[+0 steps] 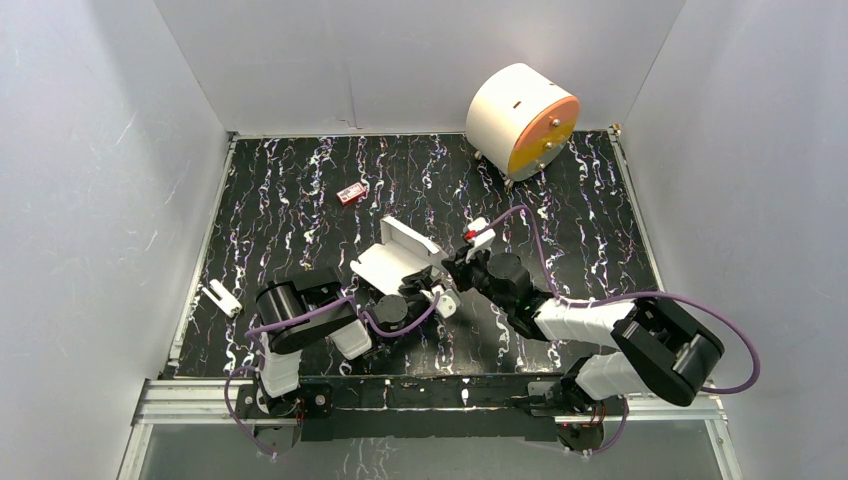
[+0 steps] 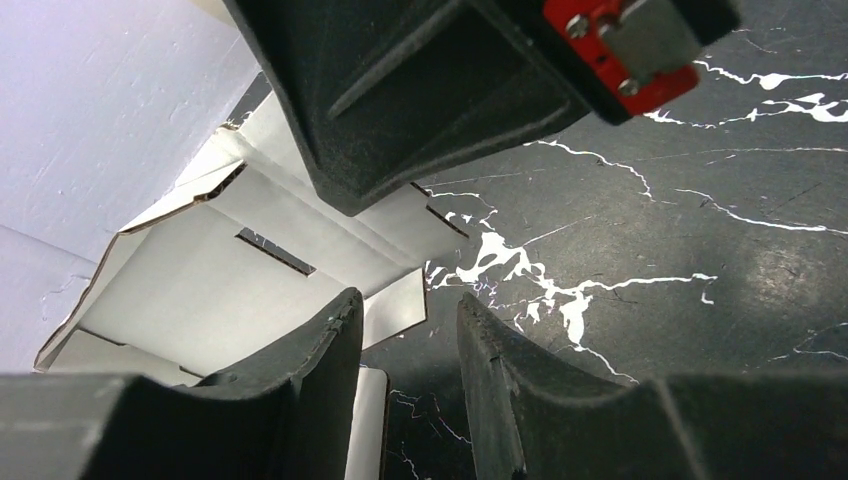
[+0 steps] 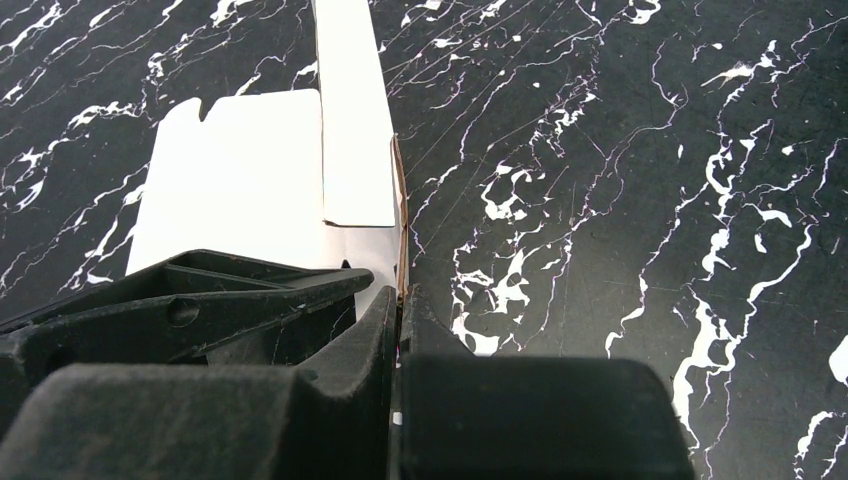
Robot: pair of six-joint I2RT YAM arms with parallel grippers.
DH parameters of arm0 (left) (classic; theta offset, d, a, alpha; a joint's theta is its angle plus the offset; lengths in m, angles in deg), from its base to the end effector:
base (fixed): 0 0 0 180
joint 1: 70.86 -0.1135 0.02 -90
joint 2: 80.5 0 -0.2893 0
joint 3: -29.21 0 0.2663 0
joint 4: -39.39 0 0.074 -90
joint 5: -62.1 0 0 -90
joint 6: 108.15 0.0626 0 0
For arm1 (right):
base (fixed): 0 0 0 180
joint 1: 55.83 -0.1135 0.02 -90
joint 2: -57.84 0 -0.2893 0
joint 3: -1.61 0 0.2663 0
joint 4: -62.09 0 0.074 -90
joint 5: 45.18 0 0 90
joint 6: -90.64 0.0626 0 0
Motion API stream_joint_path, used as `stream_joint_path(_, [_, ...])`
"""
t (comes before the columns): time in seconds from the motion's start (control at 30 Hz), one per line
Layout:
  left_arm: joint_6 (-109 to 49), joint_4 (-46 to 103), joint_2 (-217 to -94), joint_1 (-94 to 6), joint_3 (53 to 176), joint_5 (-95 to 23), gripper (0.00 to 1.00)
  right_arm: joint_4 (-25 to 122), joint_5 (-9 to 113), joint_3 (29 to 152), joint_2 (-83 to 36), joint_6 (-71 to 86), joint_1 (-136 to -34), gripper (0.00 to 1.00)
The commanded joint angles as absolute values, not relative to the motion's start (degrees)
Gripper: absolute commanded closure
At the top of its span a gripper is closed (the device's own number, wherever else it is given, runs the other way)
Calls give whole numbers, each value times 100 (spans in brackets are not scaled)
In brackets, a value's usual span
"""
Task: Fold the paper box
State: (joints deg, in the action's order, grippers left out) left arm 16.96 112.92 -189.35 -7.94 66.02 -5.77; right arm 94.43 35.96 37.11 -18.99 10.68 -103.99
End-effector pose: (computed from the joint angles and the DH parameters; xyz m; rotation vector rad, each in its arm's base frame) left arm 0.1701 -0.2809 0.1374 0.9455 1.2249 -0.0862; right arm 0.1995 0.2083 0.1981 -0.4650 1.7030 0.6125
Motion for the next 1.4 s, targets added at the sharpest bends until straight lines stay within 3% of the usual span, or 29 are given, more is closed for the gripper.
stream_joint_path(0.0, [1780,12779,-18707,-770,6714,-331,62,9523,3454,3977,-1649,1128,-10452,100])
stream_joint_path(0.33, [1770,12751,-18759,-817,6943,-25,72,9460,3542,4056,-1723,1127,-10494,100])
stream_joint_path(0.6, [1524,12707,-18667,-896,6842,59,86,9456,3487,4014,-1671,1093,-10501,100])
stream_joint_path(0.93, [258,11926,-17917,-1295,6492,-254,100,9402,3355,4020,-1716,996,-10493,100])
stream_joint_path(1.37, [-784,10742,-17104,-1624,6429,-591,96,9410,3504,4065,-1789,931,-10497,100])
